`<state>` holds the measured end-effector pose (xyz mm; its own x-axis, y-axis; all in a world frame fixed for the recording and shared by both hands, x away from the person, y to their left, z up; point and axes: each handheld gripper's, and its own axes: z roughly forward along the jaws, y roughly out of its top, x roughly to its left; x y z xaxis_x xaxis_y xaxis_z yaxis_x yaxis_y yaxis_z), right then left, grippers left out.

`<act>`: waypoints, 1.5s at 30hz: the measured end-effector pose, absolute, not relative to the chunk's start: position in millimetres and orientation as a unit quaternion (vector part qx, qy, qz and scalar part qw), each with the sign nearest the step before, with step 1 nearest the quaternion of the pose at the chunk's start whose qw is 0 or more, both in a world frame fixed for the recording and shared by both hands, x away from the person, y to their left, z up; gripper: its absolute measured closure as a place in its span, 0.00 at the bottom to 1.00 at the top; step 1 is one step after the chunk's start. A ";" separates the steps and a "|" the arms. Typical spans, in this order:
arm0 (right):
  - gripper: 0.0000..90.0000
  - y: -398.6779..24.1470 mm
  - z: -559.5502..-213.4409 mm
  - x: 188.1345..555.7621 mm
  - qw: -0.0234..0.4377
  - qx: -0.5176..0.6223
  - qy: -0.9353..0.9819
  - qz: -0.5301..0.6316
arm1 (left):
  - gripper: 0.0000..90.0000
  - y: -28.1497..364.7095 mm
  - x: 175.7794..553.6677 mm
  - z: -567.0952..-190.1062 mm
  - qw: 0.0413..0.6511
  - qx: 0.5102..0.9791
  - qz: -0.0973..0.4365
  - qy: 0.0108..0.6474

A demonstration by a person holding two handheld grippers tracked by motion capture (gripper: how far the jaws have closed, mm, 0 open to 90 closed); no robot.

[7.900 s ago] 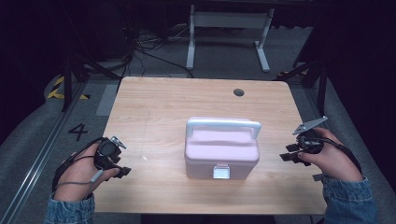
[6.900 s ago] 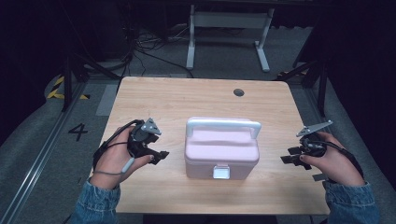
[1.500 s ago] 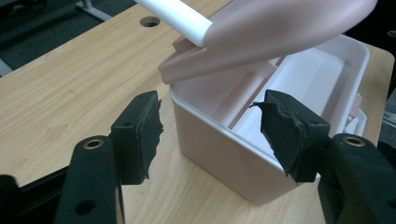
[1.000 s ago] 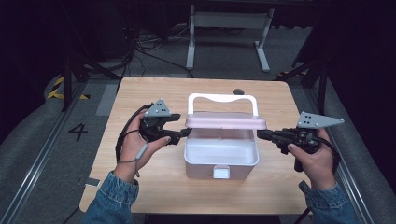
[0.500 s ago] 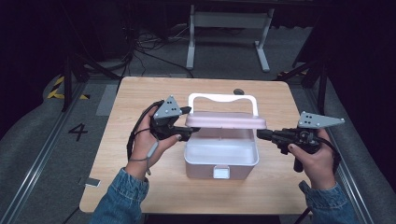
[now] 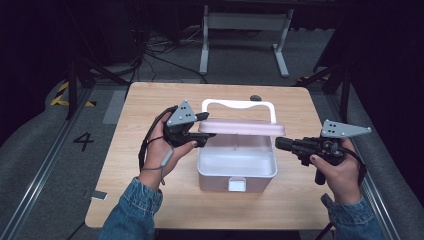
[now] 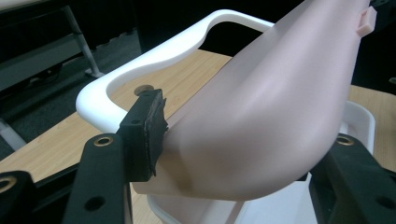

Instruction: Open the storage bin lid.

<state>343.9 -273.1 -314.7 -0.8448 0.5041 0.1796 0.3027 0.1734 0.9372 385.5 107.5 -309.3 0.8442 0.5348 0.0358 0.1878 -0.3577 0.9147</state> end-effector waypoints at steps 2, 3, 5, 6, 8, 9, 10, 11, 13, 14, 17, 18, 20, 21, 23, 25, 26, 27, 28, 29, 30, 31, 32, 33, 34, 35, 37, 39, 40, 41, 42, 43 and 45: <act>0.96 -273.6 -314.5 343.7 0.088 0.266 0.762 0.584 | 0.48 108.5 387.5 -308.8 0.526 0.805 0.160 0.224; 0.96 -273.9 -314.5 343.7 0.090 0.266 0.761 0.584 | 0.47 108.8 388.2 -308.2 0.527 0.805 0.156 0.225; 0.96 -274.7 -314.8 343.8 0.090 0.266 0.761 0.585 | 0.48 109.3 389.7 -306.5 0.521 0.808 0.156 0.225; 0.96 -275.4 -315.1 343.9 0.090 0.267 0.761 0.584 | 0.49 109.3 390.3 -305.3 0.518 0.810 0.157 0.226; 0.96 -276.9 -316.2 344.7 0.091 0.270 0.761 0.583 | 0.50 109.1 391.6 -301.7 0.508 0.815 0.161 0.226; 0.96 -277.7 -316.6 344.9 0.090 0.272 0.760 0.584 | 0.51 108.7 391.8 -299.8 0.503 0.818 0.160 0.228; 0.96 -278.9 -316.7 345.1 0.092 0.273 0.760 0.583 | 0.53 108.9 393.1 -297.4 0.496 0.822 0.167 0.225; 0.95 -280.2 -316.8 345.2 0.093 0.274 0.759 0.583 | 0.55 108.9 393.7 -296.1 0.493 0.824 0.169 0.222; 0.95 -282.1 -316.6 344.9 0.093 0.277 0.758 0.583 | 0.58 109.1 396.8 -293.3 0.493 0.824 0.171 0.219; 0.94 -283.4 -316.7 344.8 0.092 0.279 0.757 0.584 | 0.59 109.1 396.8 -293.3 0.493 0.824 0.171 0.219; 0.93 -285.3 -317.5 345.1 0.089 0.282 0.757 0.583 | 0.61 110.5 402.3 -290.3 0.498 0.822 0.161 0.226; 0.92 -286.2 -318.7 345.5 0.089 0.284 0.756 0.583 | 0.62 110.8 403.6 -289.7 0.498 0.821 0.162 0.225; 0.92 -287.8 -320.3 345.7 0.088 0.288 0.757 0.580 | 0.64 111.8 408.9 -287.3 0.504 0.818 0.155 0.231; 0.92 -288.9 -321.1 345.7 0.088 0.291 0.756 0.579 | 0.64 112.3 410.9 -286.7 0.505 0.818 0.154 0.229; 0.92 -291.1 -322.3 345.6 0.090 0.294 0.755 0.579 | 0.66 112.6 412.4 -286.2 0.508 0.815 0.150 0.234; 0.89 -294.8 -323.2 344.6 0.093 0.300 0.754 0.577 | 0.68 113.5 418.4 -284.1 0.509 0.814 0.149 0.236; 0.88 -296.1 -323.5 344.2 0.093 0.302 0.754 0.576 | 0.68 113.7 419.9 -283.4 0.509 0.814 0.147 0.239; 0.86 -297.9 -324.2 343.7 0.093 0.307 0.752 0.576 | 0.69 113.8 421.8 -282.7 0.508 0.814 0.148 0.239; 0.84 -299.7 -325.1 343.6 0.092 0.311 0.750 0.576 | 0.70 113.8 423.8 -282.2 0.508 0.814 0.150 0.238; 0.83 -301.5 -326.0 343.5 0.091 0.314 0.749 0.576 | 0.71 113.8 425.3 -281.7 0.508 0.814 0.149 0.240; 0.81 -303.2 -326.6 343.2 0.092 0.317 0.749 0.574 | 0.72 113.9 427.2 -281.3 0.509 0.814 0.148 0.239; 0.80 -304.5 -327.4 342.9 0.092 0.320 0.749 0.573 | 0.72 114.2 428.6 -281.0 0.510 0.812 0.148 0.241; 0.79 -305.6 -328.2 342.8 0.092 0.323 0.748 0.572 | 0.73 114.3 430.3 -281.0 0.512 0.811 0.145 0.244; 0.78 -306.6 -329.2 342.7 0.092 0.325 0.749 0.570 | 0.74 114.3 430.3 -281.0 0.512 0.811 0.145 0.244; 0.77 -307.7 -330.4 342.6 0.092 0.329 0.749 0.568 | 0.74 114.7 435.3 -280.5 0.514 0.809 0.145 0.246; 0.77 -308.5 -331.3 342.8 0.092 0.329 0.750 0.567 | 0.75 114.7 437.8 -280.0 0.514 0.808 0.145 0.247; 0.76 -310.4 -333.1 342.5 0.092 0.335 0.749 0.564 | 0.77 114.2 442.5 -279.0 0.514 0.808 0.144 0.249; 0.76 -311.7 -333.8 342.3 0.095 0.336 0.749 0.563 | 0.77 113.7 445.0 -278.6 0.514 0.807 0.146 0.252; 0.75 -313.5 -334.8 341.8 0.098 0.340 0.747 0.563 | 0.77 113.3 447.3 -278.3 0.512 0.807 0.147 0.253; 0.75 -315.7 -335.8 341.4 0.102 0.344 0.745 0.563 | 0.78 113.2 449.7 -278.2 0.512 0.807 0.150 0.253; 0.74 -317.9 -336.4 340.8 0.102 0.348 0.744 0.561 | 0.78 112.9 451.8 -278.3 0.511 0.807 0.150 0.254; 0.74 -319.9 -337.2 340.2 0.103 0.351 0.742 0.562 | 0.78 112.8 454.4 -278.3 0.511 0.807 0.151 0.254; 0.74 -323.9 -338.8 339.7 0.104 0.355 0.740 0.561 | 0.79 112.4 459.4 -278.7 0.512 0.806 0.149 0.258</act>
